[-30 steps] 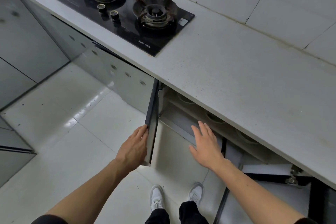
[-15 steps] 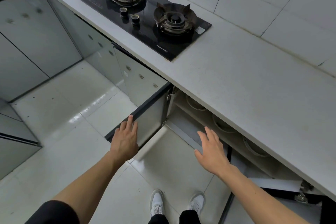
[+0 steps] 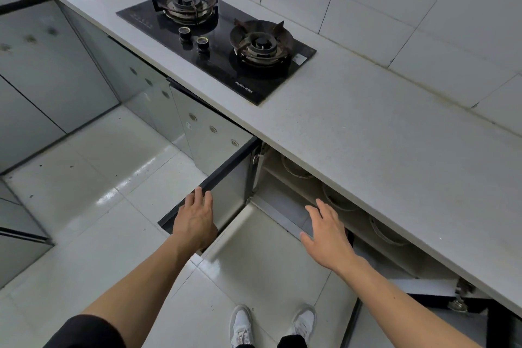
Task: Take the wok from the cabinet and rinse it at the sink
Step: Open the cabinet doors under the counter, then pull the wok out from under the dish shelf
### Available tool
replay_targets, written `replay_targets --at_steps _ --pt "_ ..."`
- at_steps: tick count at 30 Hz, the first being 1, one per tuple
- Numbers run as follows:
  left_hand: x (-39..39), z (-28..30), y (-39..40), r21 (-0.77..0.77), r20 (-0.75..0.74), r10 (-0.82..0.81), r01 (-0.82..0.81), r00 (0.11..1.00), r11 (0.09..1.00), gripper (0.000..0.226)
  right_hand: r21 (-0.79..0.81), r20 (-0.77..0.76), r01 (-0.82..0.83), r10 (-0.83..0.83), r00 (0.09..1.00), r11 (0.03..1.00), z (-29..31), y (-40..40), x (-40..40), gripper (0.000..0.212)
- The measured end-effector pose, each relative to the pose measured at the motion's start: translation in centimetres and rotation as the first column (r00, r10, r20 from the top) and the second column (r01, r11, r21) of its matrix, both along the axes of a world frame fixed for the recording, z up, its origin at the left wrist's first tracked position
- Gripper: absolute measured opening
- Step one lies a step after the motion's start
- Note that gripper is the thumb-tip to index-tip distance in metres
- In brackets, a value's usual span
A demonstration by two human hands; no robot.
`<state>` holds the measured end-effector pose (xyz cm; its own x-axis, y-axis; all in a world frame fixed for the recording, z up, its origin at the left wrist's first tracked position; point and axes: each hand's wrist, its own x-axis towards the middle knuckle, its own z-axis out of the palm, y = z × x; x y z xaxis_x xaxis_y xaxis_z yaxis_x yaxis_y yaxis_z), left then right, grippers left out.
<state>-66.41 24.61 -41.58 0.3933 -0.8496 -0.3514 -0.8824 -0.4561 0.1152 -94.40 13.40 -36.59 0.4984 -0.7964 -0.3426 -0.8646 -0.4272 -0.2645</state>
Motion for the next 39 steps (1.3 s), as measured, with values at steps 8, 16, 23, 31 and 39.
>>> replay_targets --at_steps 8,16,23,31,39 --pt "-1.9 2.6 -1.6 -0.013 -0.137 0.038 -0.040 0.990 0.999 0.048 -0.053 0.019 0.083 -0.082 0.996 0.995 2.7 0.8 -3.3 0.066" --pt "-8.3 6.5 -5.0 -0.113 -0.157 -0.157 0.141 0.975 0.984 0.054 -0.064 0.036 0.273 -0.272 0.962 0.960 4.2 3.6 -9.8 0.068" --pt "-14.7 9.1 -6.2 -0.137 -0.115 -0.334 0.318 0.935 0.938 0.052 -0.126 0.015 0.366 -0.367 0.930 0.922 4.7 6.0 -16.1 0.069" --pt "-21.8 10.3 -3.8 -0.086 -0.040 -0.460 0.456 0.887 0.886 0.057 -0.121 0.066 0.407 -0.401 0.914 0.906 3.6 8.7 -21.0 0.065" --pt "-23.4 9.2 -4.1 -0.099 -0.080 -0.513 0.505 0.855 0.857 0.060 -0.040 0.050 0.492 -0.490 0.870 0.870 2.6 9.9 -22.5 0.068"
